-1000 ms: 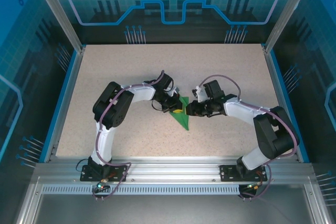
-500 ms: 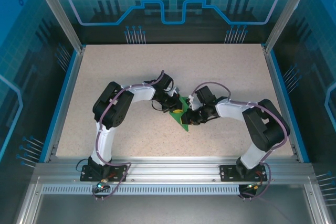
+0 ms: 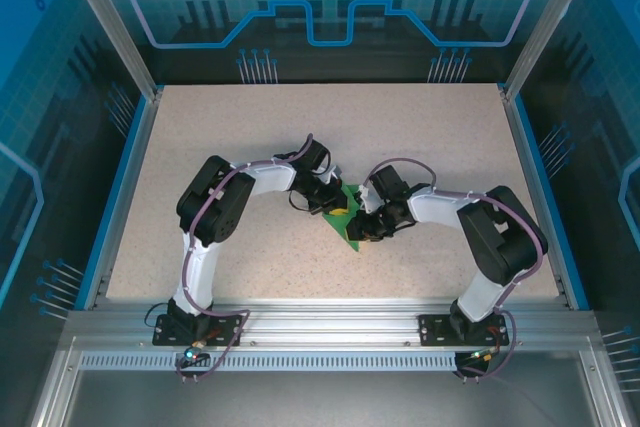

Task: Fold a paper plane with a square sheet of paper (fold left side to right side)
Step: Fourth fold the wing at the center of the table.

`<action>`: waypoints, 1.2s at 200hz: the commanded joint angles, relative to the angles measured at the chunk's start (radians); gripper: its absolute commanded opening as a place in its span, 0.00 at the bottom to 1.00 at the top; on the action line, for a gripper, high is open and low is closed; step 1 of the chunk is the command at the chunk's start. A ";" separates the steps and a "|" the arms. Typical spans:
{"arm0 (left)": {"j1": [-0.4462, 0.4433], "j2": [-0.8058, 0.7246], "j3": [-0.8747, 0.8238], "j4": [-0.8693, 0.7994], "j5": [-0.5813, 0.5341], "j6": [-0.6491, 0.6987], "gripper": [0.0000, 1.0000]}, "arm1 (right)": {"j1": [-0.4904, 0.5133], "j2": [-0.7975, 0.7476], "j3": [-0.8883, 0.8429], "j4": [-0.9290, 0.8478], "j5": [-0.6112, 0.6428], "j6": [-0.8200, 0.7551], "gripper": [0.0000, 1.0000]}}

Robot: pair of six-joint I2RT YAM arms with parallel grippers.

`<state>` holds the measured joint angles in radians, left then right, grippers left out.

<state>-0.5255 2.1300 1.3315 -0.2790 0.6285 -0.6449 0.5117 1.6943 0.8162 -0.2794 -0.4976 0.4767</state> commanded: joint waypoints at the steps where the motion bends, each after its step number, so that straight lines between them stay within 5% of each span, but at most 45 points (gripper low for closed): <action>1: 0.006 0.042 -0.033 -0.058 -0.041 0.021 0.00 | 0.016 0.020 0.012 -0.062 0.002 -0.016 0.25; 240: 0.023 0.051 -0.045 -0.055 -0.049 0.011 0.00 | 0.044 -0.034 -0.078 -0.215 -0.001 -0.062 0.18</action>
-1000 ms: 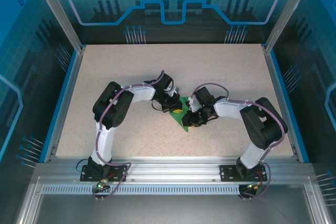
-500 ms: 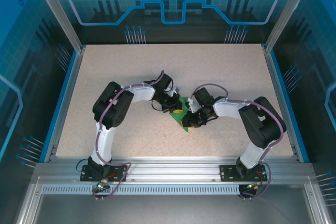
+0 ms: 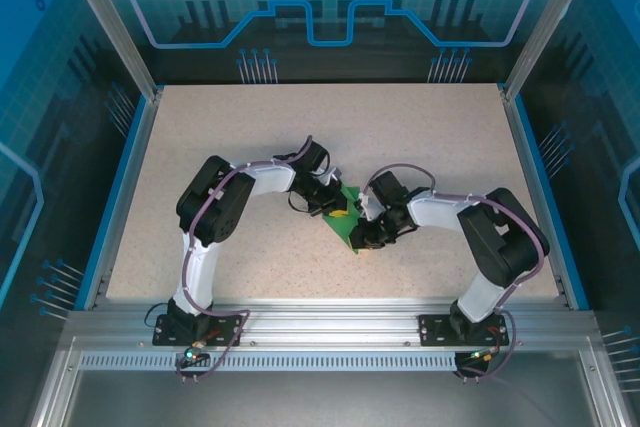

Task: Fold a paper plane with a square sheet of paper (fold left side to right side)
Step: Fourth fold the wing at the center of the table.

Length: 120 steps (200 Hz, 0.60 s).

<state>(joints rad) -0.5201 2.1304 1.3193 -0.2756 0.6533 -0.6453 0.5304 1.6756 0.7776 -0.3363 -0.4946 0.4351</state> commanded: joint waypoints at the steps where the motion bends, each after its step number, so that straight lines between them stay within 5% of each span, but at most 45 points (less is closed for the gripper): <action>1: 0.018 0.051 -0.032 -0.059 -0.073 0.012 0.00 | 0.026 -0.017 -0.040 -0.159 -0.004 -0.021 0.18; 62: 0.018 0.048 -0.033 -0.060 -0.073 0.012 0.00 | 0.019 -0.079 -0.055 -0.171 -0.013 -0.031 0.16; 120: 0.015 0.046 -0.031 -0.057 -0.070 0.010 0.00 | -0.062 -0.214 -0.057 0.062 -0.136 0.066 0.20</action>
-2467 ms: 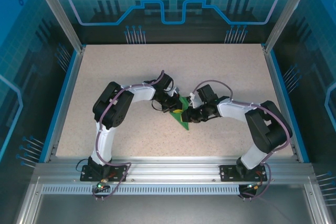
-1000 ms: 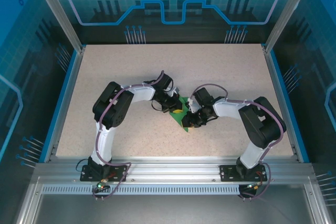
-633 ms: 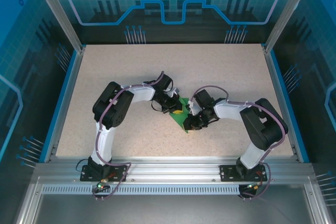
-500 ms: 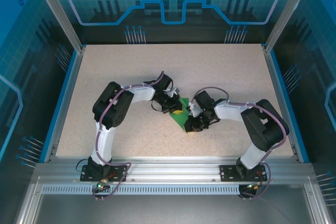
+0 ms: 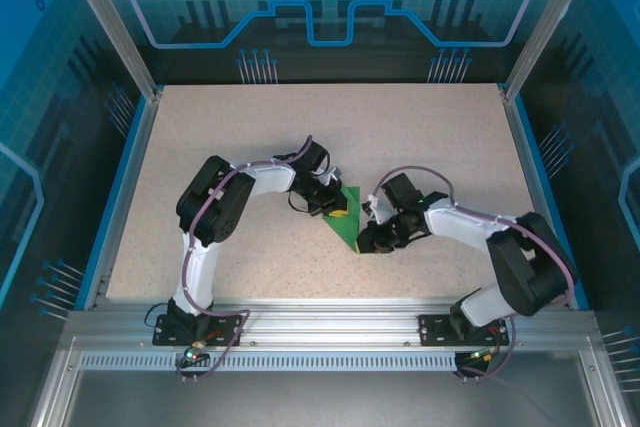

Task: Fold a paper plane with a square sheet of paper (fold left side to right side)
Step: Fourth fold the wing at the center of the table.

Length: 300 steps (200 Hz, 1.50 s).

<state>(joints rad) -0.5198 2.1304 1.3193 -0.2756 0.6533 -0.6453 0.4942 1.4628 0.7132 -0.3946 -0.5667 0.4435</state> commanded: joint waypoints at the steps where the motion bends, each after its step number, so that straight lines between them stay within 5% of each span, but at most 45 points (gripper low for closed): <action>1: 0.015 0.046 -0.031 -0.057 -0.070 0.010 0.00 | -0.026 0.001 0.009 0.126 -0.063 0.060 0.20; 90: 0.011 0.043 -0.027 -0.056 -0.064 0.010 0.00 | -0.024 0.269 0.084 0.224 0.056 0.120 0.17; 185: 0.064 0.073 0.067 -0.050 -0.074 0.063 0.02 | -0.019 0.300 0.051 0.049 0.146 0.045 0.06; 300: 0.141 0.164 0.251 -0.101 -0.091 0.106 0.05 | -0.010 0.307 0.038 0.035 0.148 0.037 0.06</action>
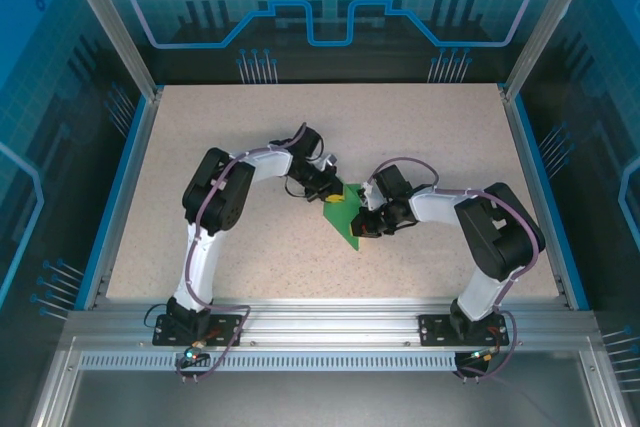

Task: Fold a paper plane with a square sheet of paper (fold left side to right side)
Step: Fourth fold the wing at the center of the table.

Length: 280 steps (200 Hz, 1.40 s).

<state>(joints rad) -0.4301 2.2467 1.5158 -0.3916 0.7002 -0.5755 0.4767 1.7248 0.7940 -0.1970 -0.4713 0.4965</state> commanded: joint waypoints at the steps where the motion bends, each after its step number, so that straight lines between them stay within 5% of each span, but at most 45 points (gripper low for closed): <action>1: 0.053 0.048 0.056 0.015 -0.138 0.037 0.05 | 0.008 0.044 -0.042 -0.163 0.053 -0.015 0.06; 147: 0.146 0.095 0.235 -0.082 -0.142 0.084 0.14 | 0.018 0.038 -0.038 -0.138 0.032 0.000 0.08; 189: 0.156 -0.117 0.056 -0.017 -0.155 0.083 0.31 | 0.019 -0.045 -0.050 -0.003 -0.003 0.030 0.20; 235: 0.148 -0.380 -0.275 0.157 -0.113 -0.016 0.47 | -0.001 -0.230 -0.057 0.087 0.115 0.017 0.52; 280: 0.050 -0.400 -0.393 0.256 -0.056 -0.098 0.52 | -0.068 -0.304 -0.079 0.132 0.167 -0.005 0.64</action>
<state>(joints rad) -0.3164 1.8271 1.1641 -0.2150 0.5892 -0.6083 0.4393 1.4300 0.7395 -0.0975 -0.3496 0.5110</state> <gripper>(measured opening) 0.518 0.636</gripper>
